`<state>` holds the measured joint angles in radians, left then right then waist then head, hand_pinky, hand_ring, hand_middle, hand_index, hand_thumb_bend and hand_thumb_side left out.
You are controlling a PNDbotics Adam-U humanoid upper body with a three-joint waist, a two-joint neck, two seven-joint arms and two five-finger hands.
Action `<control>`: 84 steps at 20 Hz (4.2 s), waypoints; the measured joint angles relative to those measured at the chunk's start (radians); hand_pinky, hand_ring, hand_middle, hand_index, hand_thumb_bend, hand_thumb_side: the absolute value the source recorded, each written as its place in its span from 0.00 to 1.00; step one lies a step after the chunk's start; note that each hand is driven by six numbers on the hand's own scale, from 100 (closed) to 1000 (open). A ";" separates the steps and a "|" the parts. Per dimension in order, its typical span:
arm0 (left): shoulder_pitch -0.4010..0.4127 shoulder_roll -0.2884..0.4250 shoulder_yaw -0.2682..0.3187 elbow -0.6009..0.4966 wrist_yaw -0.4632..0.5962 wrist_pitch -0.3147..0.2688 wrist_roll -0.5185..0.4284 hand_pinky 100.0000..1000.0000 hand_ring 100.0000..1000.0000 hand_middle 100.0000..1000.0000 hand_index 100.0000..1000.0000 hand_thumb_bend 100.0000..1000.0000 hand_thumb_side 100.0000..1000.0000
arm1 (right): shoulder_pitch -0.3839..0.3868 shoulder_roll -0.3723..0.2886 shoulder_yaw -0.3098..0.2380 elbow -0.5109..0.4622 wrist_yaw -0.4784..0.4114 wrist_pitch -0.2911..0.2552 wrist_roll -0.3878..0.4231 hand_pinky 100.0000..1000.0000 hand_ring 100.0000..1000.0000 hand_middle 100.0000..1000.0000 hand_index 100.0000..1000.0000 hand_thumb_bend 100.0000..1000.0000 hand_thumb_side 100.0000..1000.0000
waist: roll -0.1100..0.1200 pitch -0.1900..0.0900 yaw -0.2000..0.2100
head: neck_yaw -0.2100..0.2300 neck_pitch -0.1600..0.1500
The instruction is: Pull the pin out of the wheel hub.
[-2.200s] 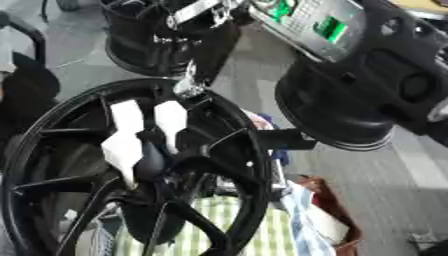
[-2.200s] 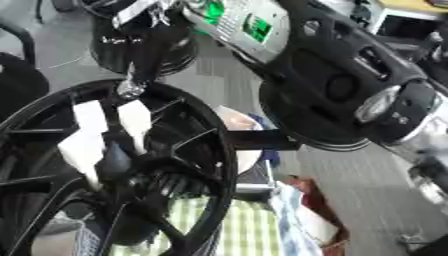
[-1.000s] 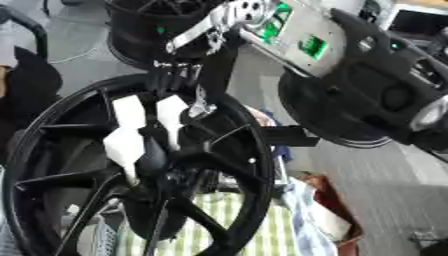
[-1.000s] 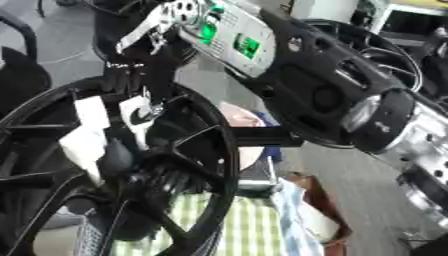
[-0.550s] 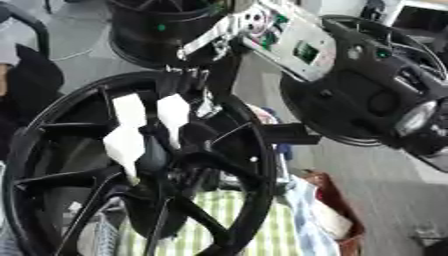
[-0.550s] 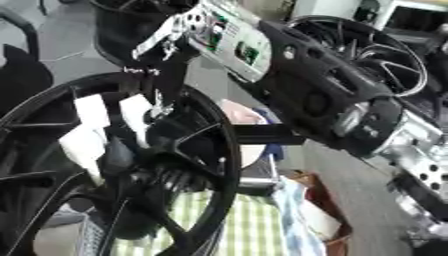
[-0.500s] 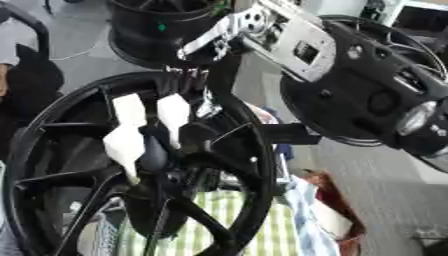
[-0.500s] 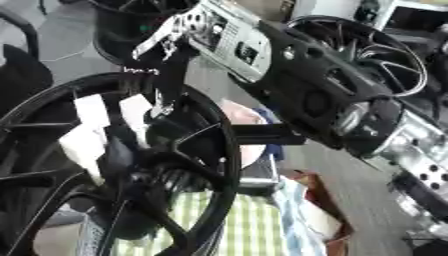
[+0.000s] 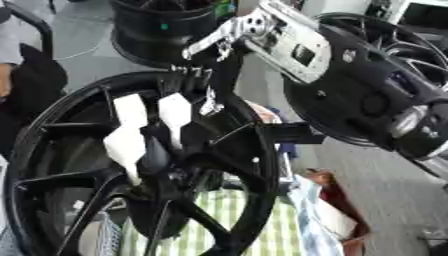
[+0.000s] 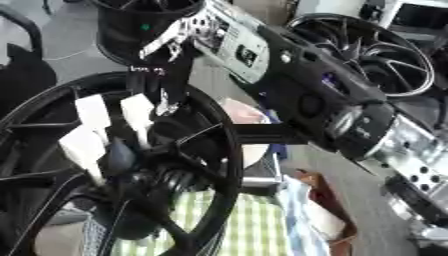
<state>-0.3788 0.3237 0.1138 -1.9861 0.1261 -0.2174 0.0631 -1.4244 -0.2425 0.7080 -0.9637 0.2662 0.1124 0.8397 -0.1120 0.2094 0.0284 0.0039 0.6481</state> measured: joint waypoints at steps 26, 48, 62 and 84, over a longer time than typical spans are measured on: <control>-0.010 -0.001 -0.006 0.000 0.002 0.007 -0.018 0.82 0.95 0.81 0.84 0.15 0.49 | -0.013 0.022 -0.029 0.015 0.044 -0.060 -0.002 0.85 0.87 0.84 0.89 0.35 0.03 | 0.002 0.008 0.009 | 0.001 -0.009; -0.023 -0.010 -0.012 0.000 0.011 0.005 -0.030 0.82 0.95 0.80 0.84 0.14 0.49 | 0.000 0.091 -0.043 0.117 0.036 -0.073 -0.025 0.82 0.84 0.72 0.82 0.25 0.01 | 0.000 0.013 0.026 | 0.001 -0.017; -0.026 -0.017 -0.012 0.000 0.013 0.011 -0.035 0.82 0.95 0.81 0.84 0.14 0.50 | 0.011 0.115 -0.049 0.134 -0.009 -0.011 -0.166 0.75 0.72 0.36 0.46 0.00 0.00 | 0.000 0.014 0.027 | 0.001 -0.017; -0.016 -0.017 -0.010 0.000 0.010 0.028 -0.028 0.82 0.96 0.81 0.84 0.13 0.50 | -0.013 0.035 -0.210 -0.006 -0.073 0.181 -0.584 0.72 0.62 0.16 0.28 0.00 0.00 | -0.007 -0.003 0.014 | -0.003 -0.027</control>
<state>-0.3949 0.3068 0.1038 -1.9860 0.1363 -0.1897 0.0354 -1.4378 -0.2070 0.4985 -0.9695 0.1933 0.2936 0.2554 -0.1194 0.2062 0.0419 0.0007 0.6216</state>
